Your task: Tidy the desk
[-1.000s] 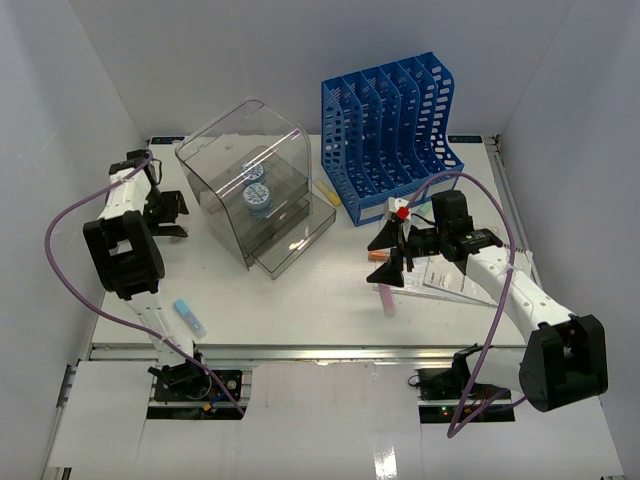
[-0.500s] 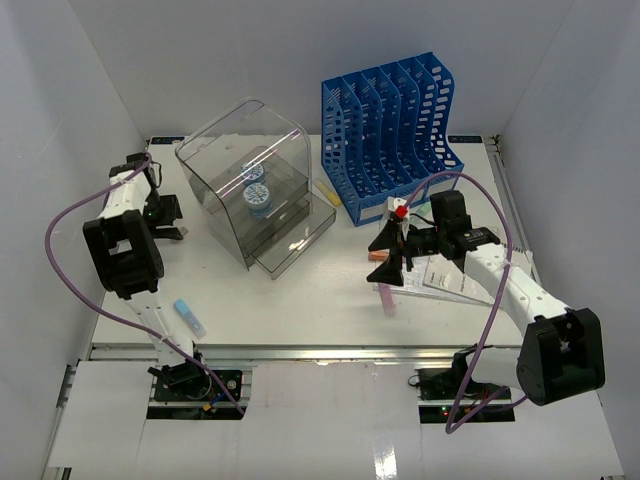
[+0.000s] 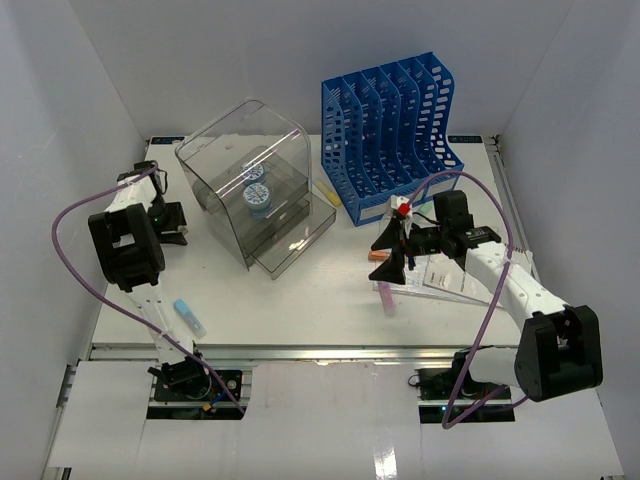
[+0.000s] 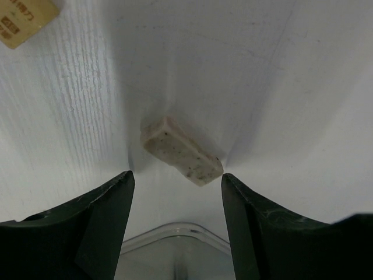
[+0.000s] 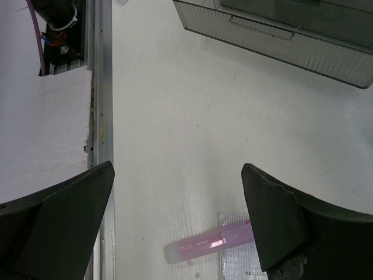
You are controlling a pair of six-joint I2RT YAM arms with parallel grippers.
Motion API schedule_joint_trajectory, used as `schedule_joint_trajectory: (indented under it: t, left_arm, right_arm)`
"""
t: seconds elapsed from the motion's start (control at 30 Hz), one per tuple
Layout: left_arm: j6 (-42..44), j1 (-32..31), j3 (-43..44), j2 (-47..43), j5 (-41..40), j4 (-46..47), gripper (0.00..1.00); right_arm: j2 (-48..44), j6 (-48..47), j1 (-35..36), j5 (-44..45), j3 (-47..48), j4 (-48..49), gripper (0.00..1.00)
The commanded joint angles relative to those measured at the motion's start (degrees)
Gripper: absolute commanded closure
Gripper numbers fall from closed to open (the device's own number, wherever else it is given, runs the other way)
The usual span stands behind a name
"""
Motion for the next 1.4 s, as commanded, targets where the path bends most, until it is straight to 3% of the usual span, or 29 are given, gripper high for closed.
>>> schedule_joint_trajectory:
  t: [0.0, 0.5, 0.87, 1.13, 1.37]
  left_arm:
    - [-10.1, 0.5, -1.5, -0.4, -0.7, 1.1, 0.28]
    - [-7.3, 2.5, -4.6, 0.6, -1.4, 5.1, 0.34]
    - [-1.5, 3.0, -13.1, -6.6, -2.4, 10.2, 0.84]
    - [6.3, 1.1, -23.3, -22.5, -6.8, 15.0, 0.97]
    - [9.0, -3.4, -36.6, -45.4, -8.7, 17.6, 1.00]
  right_arm:
    - [0.4, -0.1, -1.0, -2.0, 0.3, -0.8, 0.04]
    - [1.3, -0.2, -2.1, -2.6, 0.3, -0.8, 0.04]
    - [0.4, 0.0, -3.7, -3.7, 0.4, -1.2, 0.04]
    - [-0.8, 0.2, -7.1, -5.8, 0.2, -1.3, 0.04]
    - [-1.1, 0.1, -8.4, -6.4, 0.0, -1.2, 0.04]
